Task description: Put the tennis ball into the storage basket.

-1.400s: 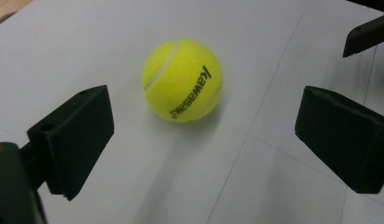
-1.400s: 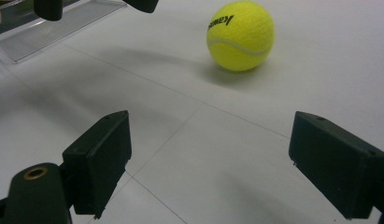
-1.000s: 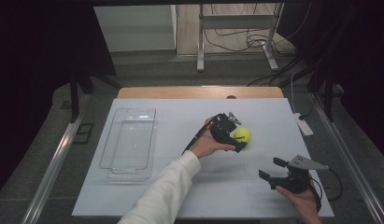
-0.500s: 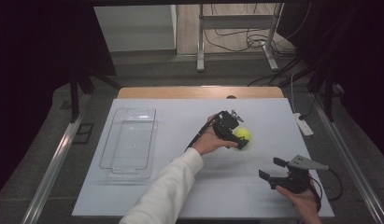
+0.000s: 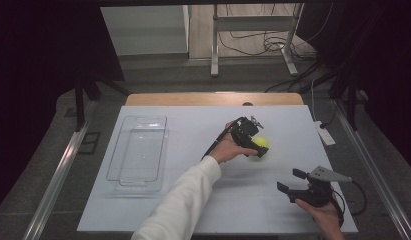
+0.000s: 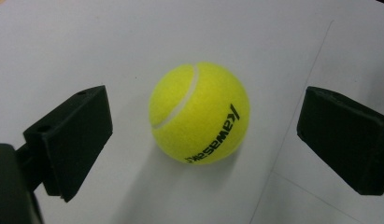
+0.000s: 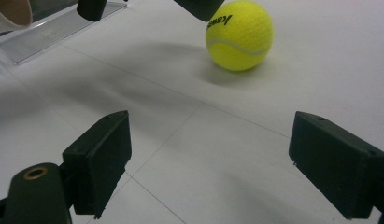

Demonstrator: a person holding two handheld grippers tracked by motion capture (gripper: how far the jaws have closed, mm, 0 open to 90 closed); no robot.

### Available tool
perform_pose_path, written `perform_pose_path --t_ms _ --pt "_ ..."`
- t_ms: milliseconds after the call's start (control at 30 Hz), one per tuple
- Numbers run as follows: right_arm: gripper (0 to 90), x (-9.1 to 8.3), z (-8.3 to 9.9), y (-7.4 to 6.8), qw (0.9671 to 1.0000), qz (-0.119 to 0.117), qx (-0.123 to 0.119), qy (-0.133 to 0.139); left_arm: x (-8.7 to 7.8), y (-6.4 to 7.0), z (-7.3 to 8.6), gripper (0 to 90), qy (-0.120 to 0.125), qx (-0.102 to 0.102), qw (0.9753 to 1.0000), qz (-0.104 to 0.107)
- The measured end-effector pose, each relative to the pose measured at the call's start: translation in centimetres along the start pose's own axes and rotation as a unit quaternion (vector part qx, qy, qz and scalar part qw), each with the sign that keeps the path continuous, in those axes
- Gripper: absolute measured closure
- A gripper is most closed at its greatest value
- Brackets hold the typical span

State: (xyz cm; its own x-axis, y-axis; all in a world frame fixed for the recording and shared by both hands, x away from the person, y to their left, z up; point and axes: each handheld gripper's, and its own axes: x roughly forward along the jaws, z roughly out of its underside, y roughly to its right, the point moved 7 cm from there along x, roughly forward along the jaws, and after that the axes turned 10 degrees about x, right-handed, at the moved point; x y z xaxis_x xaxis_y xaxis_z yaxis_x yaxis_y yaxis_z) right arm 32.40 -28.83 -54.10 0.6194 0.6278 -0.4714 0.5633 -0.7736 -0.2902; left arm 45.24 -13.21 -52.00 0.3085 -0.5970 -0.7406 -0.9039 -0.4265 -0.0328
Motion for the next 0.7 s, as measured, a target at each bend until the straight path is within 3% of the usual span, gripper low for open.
perform_pose_path --t_ms 700 --pt "13.2 -0.1 0.0 0.1 1.0000 0.000 0.002 0.000 2.2 -0.6 0.1 4.8 -0.017 -0.016 0.9997 0.004"
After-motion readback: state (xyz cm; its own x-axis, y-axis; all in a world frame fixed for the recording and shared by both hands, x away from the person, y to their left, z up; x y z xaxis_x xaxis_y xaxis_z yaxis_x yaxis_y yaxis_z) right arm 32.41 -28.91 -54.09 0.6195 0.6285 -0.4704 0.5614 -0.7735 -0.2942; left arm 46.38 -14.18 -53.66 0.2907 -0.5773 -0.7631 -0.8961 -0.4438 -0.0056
